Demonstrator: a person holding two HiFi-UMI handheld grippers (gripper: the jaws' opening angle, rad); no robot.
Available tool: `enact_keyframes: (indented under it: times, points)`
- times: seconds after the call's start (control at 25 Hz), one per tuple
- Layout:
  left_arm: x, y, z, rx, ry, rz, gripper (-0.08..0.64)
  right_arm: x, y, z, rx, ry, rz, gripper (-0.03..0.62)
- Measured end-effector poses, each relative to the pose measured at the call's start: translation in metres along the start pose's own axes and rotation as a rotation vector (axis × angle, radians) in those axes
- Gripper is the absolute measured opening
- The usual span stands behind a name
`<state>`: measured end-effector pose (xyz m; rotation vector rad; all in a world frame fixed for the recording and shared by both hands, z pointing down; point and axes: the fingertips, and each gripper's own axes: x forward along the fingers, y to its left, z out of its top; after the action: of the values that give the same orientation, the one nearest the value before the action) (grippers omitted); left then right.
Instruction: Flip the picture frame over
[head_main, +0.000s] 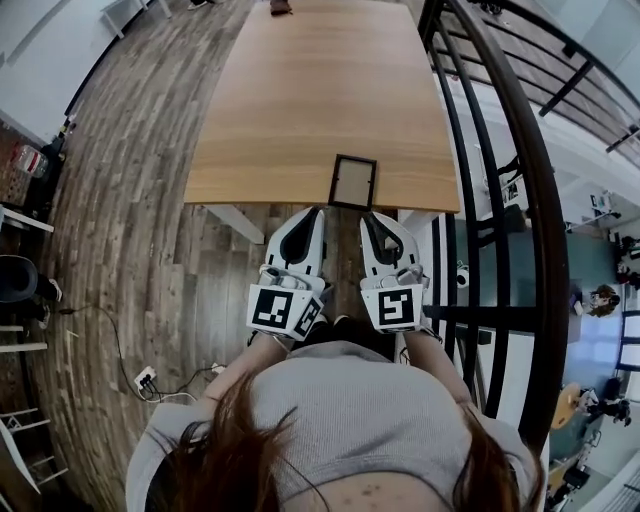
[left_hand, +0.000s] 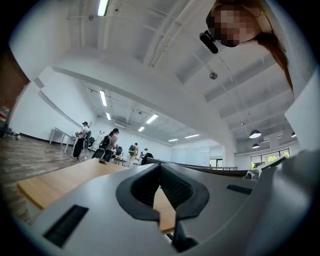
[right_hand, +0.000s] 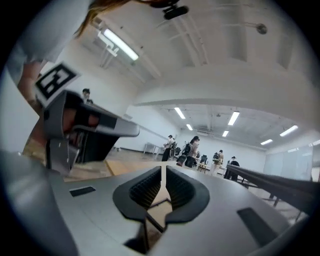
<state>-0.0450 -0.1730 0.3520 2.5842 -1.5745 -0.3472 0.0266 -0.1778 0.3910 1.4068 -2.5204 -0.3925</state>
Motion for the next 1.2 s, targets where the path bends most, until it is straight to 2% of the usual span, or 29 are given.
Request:
enact_keyframes:
  times: [0.16, 0.24, 0.36, 0.48, 0.88, 1.08, 1.2]
  points:
    - [-0.007, 0.017, -0.014, -0.014, 0.021, 0.046, 0.005, 0.025, 0.031, -0.078, -0.239, 0.214, 0.162, 0.034]
    - [-0.013, 0.022, -0.02, -0.025, 0.034, 0.068, 0.005, 0.038, 0.037, -0.115, -0.35, 0.313, 0.218, 0.13]
    - [-0.021, 0.029, -0.029, -0.032, 0.056, 0.094, 0.005, 0.059, 0.035, -0.157, -0.524, 0.418, 0.252, 0.213]
    - [-0.028, 0.032, -0.04, -0.038, 0.084, 0.109, 0.006, 0.079, 0.03, -0.193, -0.661, 0.51, 0.285, 0.25]
    - [-0.048, 0.034, -0.057, -0.018, 0.155, 0.13, 0.006, 0.118, 0.034, -0.253, -0.932, 0.631, 0.302, 0.252]
    - [-0.054, 0.038, -0.062, -0.011, 0.182, 0.135, 0.005, 0.126, 0.022, -0.26, -0.992, 0.652, 0.237, 0.249]
    - [-0.055, 0.039, -0.059, -0.01, 0.178, 0.131, 0.006, 0.124, 0.023, -0.259, -0.993, 0.615, 0.195, 0.236]
